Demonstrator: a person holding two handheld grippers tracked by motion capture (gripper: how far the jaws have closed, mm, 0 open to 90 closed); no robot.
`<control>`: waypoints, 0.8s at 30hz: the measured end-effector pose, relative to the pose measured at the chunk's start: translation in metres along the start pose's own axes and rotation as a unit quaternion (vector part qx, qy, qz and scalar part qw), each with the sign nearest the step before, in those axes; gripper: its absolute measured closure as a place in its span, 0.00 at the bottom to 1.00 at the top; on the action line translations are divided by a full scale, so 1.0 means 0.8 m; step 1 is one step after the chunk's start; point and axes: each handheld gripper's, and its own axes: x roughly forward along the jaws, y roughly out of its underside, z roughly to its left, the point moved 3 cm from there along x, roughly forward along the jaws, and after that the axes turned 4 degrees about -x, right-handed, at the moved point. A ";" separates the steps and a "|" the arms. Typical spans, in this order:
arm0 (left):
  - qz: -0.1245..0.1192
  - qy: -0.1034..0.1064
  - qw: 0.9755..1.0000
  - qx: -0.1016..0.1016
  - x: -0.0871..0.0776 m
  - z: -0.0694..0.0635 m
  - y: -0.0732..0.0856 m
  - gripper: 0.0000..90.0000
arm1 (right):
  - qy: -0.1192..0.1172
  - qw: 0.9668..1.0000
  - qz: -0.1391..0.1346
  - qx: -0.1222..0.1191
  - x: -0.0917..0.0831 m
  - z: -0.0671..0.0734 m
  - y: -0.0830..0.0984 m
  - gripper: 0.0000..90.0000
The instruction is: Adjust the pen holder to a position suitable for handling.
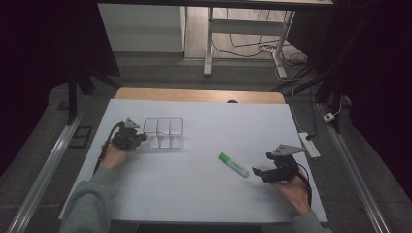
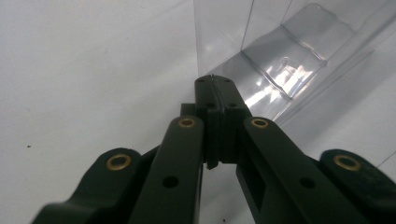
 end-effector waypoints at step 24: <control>0.002 0.015 1.000 0.011 0.011 -0.019 -0.010 0.99 | 0.001 1.000 0.000 -0.001 0.000 0.000 -0.001 0.16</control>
